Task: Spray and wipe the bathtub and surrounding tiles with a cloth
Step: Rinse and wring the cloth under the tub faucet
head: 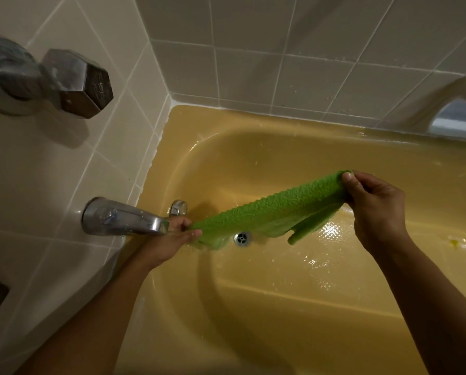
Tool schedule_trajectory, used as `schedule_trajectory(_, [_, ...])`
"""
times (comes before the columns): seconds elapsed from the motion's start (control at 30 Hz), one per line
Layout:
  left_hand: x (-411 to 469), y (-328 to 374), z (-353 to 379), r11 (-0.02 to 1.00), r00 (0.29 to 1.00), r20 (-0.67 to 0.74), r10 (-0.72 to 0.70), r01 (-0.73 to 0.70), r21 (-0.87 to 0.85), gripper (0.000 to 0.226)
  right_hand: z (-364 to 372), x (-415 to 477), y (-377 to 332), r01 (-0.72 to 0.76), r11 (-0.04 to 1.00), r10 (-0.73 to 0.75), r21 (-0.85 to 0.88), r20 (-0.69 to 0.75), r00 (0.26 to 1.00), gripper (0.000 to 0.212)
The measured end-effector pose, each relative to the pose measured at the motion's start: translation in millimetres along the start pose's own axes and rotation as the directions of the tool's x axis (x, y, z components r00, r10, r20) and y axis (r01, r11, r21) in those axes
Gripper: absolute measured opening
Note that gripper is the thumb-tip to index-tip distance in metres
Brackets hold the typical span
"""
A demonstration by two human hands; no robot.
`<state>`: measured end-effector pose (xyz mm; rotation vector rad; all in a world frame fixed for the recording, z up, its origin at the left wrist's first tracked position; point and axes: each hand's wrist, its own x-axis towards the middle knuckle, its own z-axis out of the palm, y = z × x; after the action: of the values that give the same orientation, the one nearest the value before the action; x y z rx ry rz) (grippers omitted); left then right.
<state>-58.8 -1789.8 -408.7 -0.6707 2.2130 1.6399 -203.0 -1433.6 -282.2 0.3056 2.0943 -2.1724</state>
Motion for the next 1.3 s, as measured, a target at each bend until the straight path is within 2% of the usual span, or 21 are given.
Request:
schedule_trajectory(0.07, [1, -6, 1, 1.000, 0.999, -0.035, -0.015, 0.015, 0.003, 0.022, -2, 3, -2, -0.002, 1.000, 0.002, 0.030, -0.005, 1.000, 0.016])
schedule_trajectory(0.17, [-3, -4, 2, 0.994, 0.997, -0.081, -0.011, 0.019, 0.103, 0.022, -6, 8, -2, 0.001, 0.999, -0.001, 0.044, -0.001, 1.000, 0.029])
schedule_trajectory(0.37, [-8, 2, 6, 0.967, 0.995, -0.063, 0.082, -0.064, 0.247, 0.029, -13, 16, -3, 0.012, 1.000, -0.012, 0.026, -0.005, 1.000, 0.037])
schedule_trajectory(0.5, [-8, 4, 12, 0.949, 0.991, -0.089, 0.104, -0.072, 0.306, 0.019, -19, 20, -6, 0.018, 0.999, -0.016, 0.046, -0.046, 0.999, 0.049])
schedule_trajectory(0.6, [-7, 2, 7, 0.887, 0.983, -0.001, 0.186, -0.167, 0.429, 0.016, -24, 22, -7, 0.028, 0.999, -0.026, 0.032, -0.066, 0.997, 0.041])
schedule_trajectory(0.63, [-6, 0, 5, 0.867, 0.978, 0.021, 0.210, -0.196, 0.459, 0.023, -25, 23, -8, 0.030, 0.999, -0.027, 0.033, -0.080, 0.996, 0.036])
schedule_trajectory(0.7, [-8, -5, 1, 0.861, 0.981, 0.031, 0.192, -0.184, 0.474, 0.031, -30, 25, -9, 0.028, 0.999, -0.024, 0.037, -0.106, 0.994, 0.032])
schedule_trajectory(0.77, [-10, -6, 2, 0.858, 0.990, 0.028, 0.142, -0.137, 0.496, 0.027, -34, 27, -9, 0.020, 0.999, -0.017, 0.029, -0.112, 0.994, 0.032])
schedule_trajectory(0.87, [-10, 0, 6, 0.885, 0.989, 0.003, 0.147, -0.133, 0.446, 0.009, -39, 29, -10, 0.015, 1.000, -0.014, 0.012, -0.105, 0.994, 0.035])
schedule_trajectory(0.97, [-5, 5, 9, 0.932, 0.990, -0.058, 0.132, -0.104, 0.348, 0.028, -44, 31, -9, 0.021, 1.000, -0.021, 0.001, -0.128, 0.992, 0.053])
schedule_trajectory(1.13, [-4, 18, 15, 0.972, 0.980, -0.186, 0.074, -0.029, 0.233, 0.017, -55, 31, -4, 0.027, 1.000, -0.028, -0.011, -0.148, 0.989, 0.074])
schedule_trajectory(1.3, [-11, 23, 18, 0.989, 0.977, -0.206, 0.054, -0.024, 0.143, 0.034, -60, 28, 3, 0.014, 0.999, -0.019, -0.031, -0.163, 0.986, 0.056])
